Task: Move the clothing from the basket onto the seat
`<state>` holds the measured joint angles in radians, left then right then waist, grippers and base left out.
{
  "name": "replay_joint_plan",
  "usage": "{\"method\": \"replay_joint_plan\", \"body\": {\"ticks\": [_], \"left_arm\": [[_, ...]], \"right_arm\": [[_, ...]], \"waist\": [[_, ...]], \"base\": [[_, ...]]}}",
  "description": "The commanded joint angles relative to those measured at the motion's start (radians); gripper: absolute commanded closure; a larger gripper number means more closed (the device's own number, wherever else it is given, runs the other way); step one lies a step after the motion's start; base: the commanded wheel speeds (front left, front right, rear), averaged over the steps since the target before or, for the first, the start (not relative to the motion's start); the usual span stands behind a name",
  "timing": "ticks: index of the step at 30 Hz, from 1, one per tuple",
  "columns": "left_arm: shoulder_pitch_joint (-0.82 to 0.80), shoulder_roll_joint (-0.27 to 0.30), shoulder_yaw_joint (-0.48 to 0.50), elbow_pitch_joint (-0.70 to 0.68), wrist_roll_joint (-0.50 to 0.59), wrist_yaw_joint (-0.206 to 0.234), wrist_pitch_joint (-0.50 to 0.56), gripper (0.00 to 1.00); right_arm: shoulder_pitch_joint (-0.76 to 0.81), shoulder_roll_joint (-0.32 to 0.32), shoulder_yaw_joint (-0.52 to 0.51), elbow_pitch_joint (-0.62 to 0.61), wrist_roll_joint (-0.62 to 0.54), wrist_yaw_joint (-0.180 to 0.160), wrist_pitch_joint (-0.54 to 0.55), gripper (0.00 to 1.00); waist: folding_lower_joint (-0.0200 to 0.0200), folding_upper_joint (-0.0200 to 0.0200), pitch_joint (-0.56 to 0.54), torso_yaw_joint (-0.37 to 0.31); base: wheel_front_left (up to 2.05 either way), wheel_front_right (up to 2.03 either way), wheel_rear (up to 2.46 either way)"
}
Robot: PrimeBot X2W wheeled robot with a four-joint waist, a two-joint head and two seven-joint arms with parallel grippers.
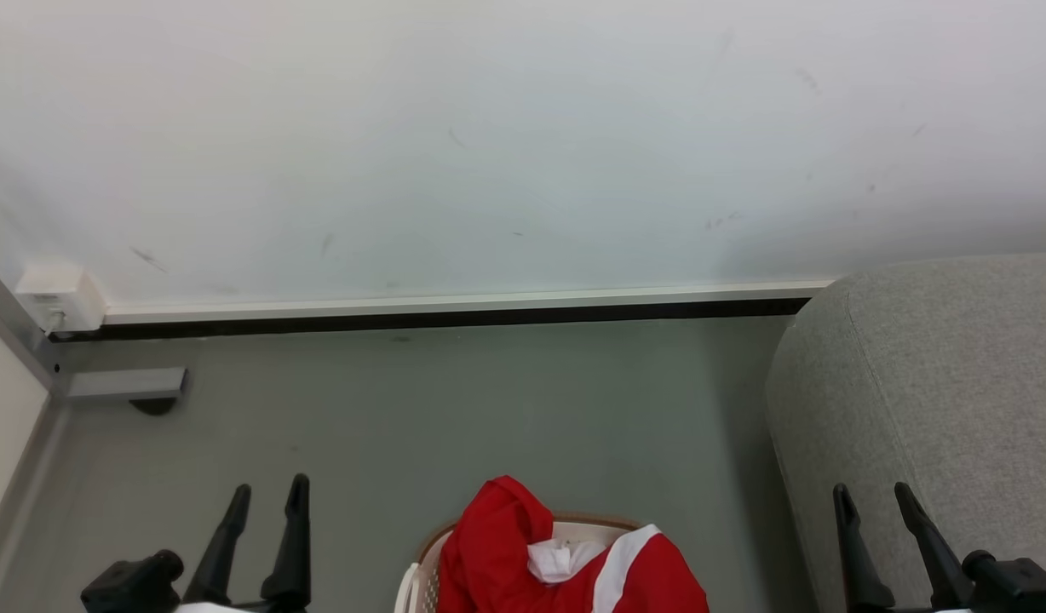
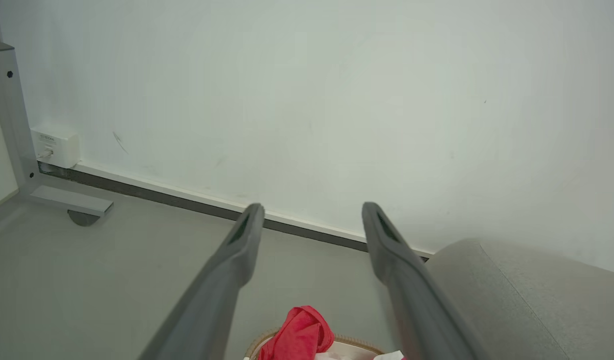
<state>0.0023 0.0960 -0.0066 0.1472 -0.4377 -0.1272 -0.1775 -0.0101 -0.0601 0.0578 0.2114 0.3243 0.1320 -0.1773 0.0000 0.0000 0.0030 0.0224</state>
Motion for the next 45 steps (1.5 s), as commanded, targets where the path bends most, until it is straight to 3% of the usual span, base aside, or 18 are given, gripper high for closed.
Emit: {"method": "replay_joint_plan", "body": {"ticks": [1,30,45], "left_arm": [[0.007,0.012,-0.003,-0.011,0.026,-0.004,-0.008,0.0],[0.035,0.048,-0.062,-0.002,0.215,-0.005,-0.068,0.0],[0.045,0.063,-0.092,0.001,0.254,-0.003,-0.087,0.0]], "right_arm": [[0.008,0.0,-0.004,-0.003,-0.024,-0.002,-0.009,0.0],[0.036,0.009,-0.046,0.052,-0.171,-0.002,-0.069,0.0],[0.049,0.009,-0.033,0.065,-0.213,-0.002,-0.089,0.0]], "waist": [[0.0,0.0,0.0,0.0],[0.0,0.0,0.004,-0.001],[0.0,0.0,0.006,-0.005]], "base": [[0.0,0.0,0.0],[0.0,0.0,0.0],[0.0,0.0,0.0]]}}
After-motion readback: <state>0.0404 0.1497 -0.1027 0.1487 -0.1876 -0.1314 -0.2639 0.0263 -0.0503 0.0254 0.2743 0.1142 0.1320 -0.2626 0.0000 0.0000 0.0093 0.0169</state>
